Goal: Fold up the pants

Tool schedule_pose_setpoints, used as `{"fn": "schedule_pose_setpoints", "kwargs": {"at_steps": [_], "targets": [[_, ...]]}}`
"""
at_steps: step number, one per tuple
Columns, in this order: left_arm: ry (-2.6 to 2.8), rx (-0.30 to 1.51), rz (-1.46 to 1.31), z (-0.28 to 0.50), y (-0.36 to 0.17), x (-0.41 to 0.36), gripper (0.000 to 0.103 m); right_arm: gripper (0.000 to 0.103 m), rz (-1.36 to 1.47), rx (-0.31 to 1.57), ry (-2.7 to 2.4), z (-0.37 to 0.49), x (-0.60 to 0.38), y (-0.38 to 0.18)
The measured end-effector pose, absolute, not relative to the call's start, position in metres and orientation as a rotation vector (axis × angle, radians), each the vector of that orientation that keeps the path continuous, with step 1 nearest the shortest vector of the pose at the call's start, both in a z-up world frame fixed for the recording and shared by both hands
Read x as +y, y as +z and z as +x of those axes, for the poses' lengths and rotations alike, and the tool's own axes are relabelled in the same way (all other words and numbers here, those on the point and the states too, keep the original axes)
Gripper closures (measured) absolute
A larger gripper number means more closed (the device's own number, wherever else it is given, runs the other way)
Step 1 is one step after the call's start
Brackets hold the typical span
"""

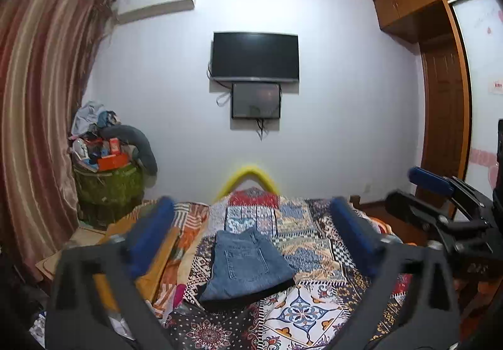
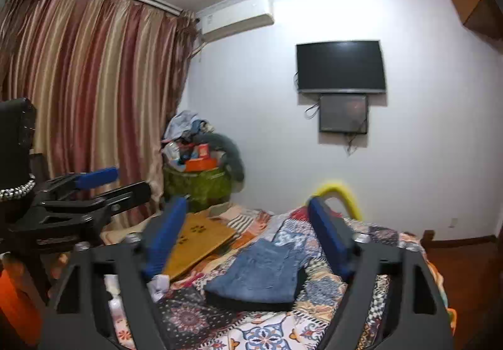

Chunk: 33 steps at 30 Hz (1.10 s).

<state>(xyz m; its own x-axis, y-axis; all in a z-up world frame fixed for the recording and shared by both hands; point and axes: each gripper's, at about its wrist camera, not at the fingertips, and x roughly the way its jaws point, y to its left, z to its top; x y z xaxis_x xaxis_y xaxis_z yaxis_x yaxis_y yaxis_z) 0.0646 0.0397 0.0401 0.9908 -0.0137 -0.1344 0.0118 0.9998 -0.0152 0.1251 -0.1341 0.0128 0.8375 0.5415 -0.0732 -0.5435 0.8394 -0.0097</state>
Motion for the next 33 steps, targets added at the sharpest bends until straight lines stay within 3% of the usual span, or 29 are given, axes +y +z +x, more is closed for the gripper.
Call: {"fn": "schedule_pose_setpoints", "kwargs": {"at_steps": [3, 33], "targets": [[-0.001, 0.133, -0.020, 0.062, 0.038, 0.042, 0.000, 0.000, -0.018, 0.062, 0.560, 0.124, -0.136, 0.013], [0.010, 0.168, -0.018, 0.060, 0.017, 0.043, 0.000, 0.000, 0.048, 0.140, 0.540, 0.120, -0.141, 0.002]]}}
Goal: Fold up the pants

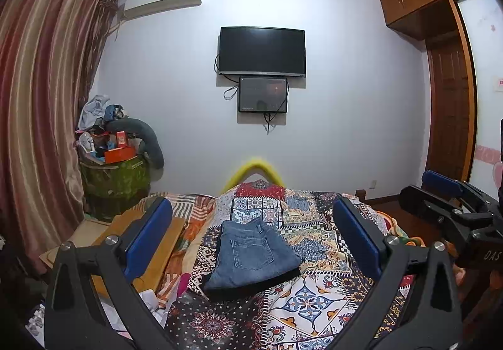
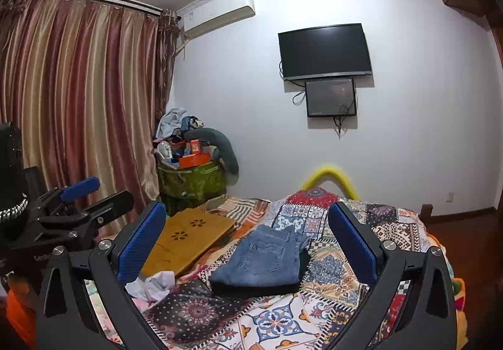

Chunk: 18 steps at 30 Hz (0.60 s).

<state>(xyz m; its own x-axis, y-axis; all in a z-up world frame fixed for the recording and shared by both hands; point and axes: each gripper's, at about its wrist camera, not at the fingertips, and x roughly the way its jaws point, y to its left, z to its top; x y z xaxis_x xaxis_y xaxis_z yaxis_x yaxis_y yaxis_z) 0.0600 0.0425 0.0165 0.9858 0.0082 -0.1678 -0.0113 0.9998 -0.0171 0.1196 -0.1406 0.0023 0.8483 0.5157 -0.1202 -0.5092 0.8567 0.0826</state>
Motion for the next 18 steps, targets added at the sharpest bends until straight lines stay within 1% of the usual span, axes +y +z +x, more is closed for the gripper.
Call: {"fn": "schedule_pose_setpoints", "kwargs": {"at_steps": [18], "targets": [[-0.018, 0.185, -0.036, 0.0668, 0.0137, 0.0462, 0.000, 0.000, 0.052, 0.170, 0.545, 0.1205, -0.1461, -0.0023]]}}
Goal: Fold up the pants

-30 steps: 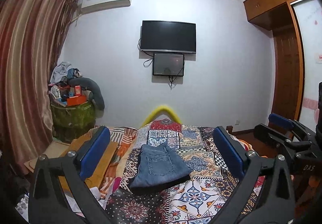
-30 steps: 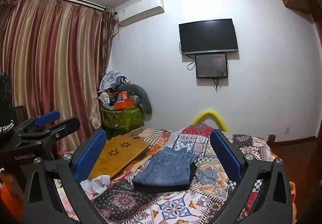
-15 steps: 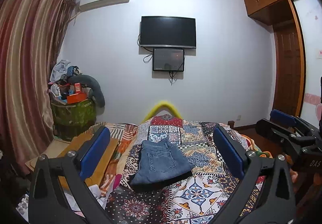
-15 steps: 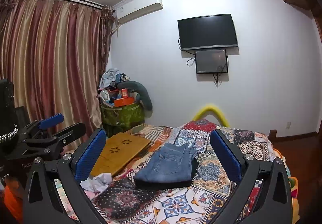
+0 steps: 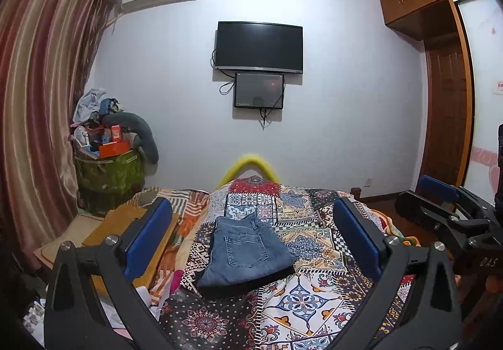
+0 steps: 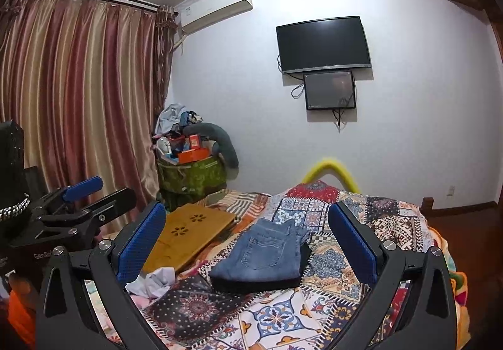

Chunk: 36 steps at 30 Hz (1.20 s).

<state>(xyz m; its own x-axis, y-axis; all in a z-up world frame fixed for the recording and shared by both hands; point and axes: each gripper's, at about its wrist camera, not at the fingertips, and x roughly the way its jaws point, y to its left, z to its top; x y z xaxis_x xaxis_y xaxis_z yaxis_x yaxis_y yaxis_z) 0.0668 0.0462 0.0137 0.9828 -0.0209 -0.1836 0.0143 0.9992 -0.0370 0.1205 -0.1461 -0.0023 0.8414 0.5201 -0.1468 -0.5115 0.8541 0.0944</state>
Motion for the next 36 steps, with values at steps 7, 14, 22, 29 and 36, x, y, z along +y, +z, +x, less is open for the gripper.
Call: {"fn": "schedule_pose_setpoints", "kwargs": {"at_steps": [7, 14, 22, 29, 36], "targets": [[-0.024, 0.187, -0.036, 0.0646, 0.0121, 0.0466, 0.000, 0.000, 0.051, 0.175, 0.549, 0.1204, -0.1470, -0.0015], [-0.020, 0.190, -0.032, 0.0648, 0.0126, 0.0455, 0.000, 0.000, 0.054, 0.177, 0.550, 0.1206, -0.1493, -0.0009], [-0.027, 0.197, -0.040, 0.0659, 0.0129, 0.0456, 0.000, 0.000, 0.062, 0.191, 0.553, 0.1233, -0.1502, -0.0042], [-0.035, 0.213, -0.028, 0.0672, 0.0113, 0.0432, 0.000, 0.000, 0.060, 0.195, 0.554, 0.1228, -0.1517, -0.0049], [-0.044, 0.216, -0.016, 0.0671, 0.0109, 0.0393, 0.000, 0.000, 0.065, 0.197, 0.548, 0.1230, -0.1517, -0.0038]]}}
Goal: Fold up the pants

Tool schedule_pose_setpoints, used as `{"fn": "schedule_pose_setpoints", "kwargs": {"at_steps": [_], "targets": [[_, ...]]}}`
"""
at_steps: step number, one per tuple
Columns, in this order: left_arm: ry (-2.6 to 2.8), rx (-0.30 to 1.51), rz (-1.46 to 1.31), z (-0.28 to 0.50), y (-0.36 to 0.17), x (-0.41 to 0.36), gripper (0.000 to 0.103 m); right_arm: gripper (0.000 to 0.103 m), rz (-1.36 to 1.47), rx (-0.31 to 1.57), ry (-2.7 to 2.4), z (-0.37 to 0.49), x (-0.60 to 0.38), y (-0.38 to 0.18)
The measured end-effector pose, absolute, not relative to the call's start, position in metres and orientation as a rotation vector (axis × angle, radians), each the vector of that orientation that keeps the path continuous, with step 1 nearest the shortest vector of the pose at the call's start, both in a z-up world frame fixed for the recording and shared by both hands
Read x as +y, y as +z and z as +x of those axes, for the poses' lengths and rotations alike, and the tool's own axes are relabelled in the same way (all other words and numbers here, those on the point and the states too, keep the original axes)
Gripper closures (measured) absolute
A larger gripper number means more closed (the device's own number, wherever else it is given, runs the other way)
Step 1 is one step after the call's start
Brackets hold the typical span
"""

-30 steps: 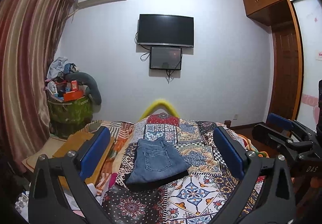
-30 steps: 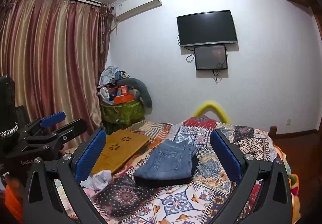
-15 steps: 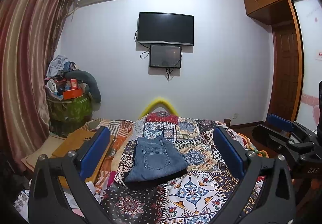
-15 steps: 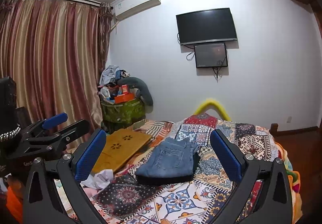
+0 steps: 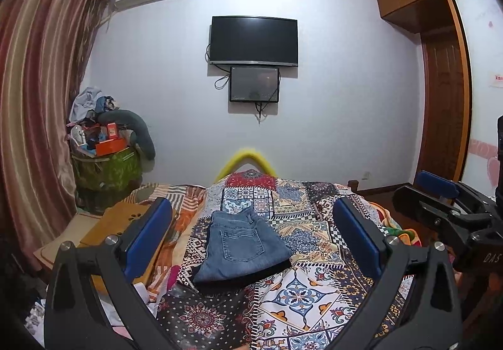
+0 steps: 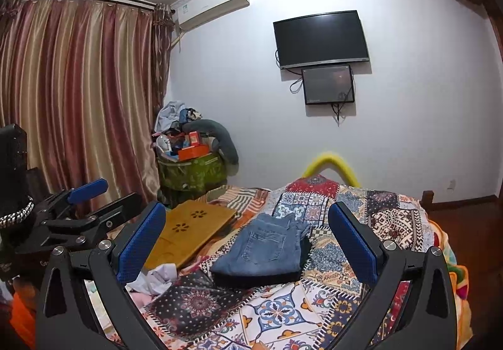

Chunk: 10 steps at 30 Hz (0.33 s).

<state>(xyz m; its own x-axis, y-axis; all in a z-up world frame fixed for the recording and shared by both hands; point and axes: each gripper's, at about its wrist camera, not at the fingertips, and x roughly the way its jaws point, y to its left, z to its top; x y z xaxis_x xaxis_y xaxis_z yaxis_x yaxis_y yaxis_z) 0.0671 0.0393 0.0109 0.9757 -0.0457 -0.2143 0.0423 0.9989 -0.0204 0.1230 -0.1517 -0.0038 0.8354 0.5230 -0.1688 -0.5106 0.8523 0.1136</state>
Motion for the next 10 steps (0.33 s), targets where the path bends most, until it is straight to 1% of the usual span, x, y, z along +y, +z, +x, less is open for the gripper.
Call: {"fn": "schedule_pose_setpoints", "kwargs": {"at_steps": [10], "targets": [[-0.058, 0.227, -0.018, 0.0675, 0.0101, 0.0379, 0.000, 0.000, 0.075, 0.204, 0.540, 0.1243, -0.1558, -0.0046]]}}
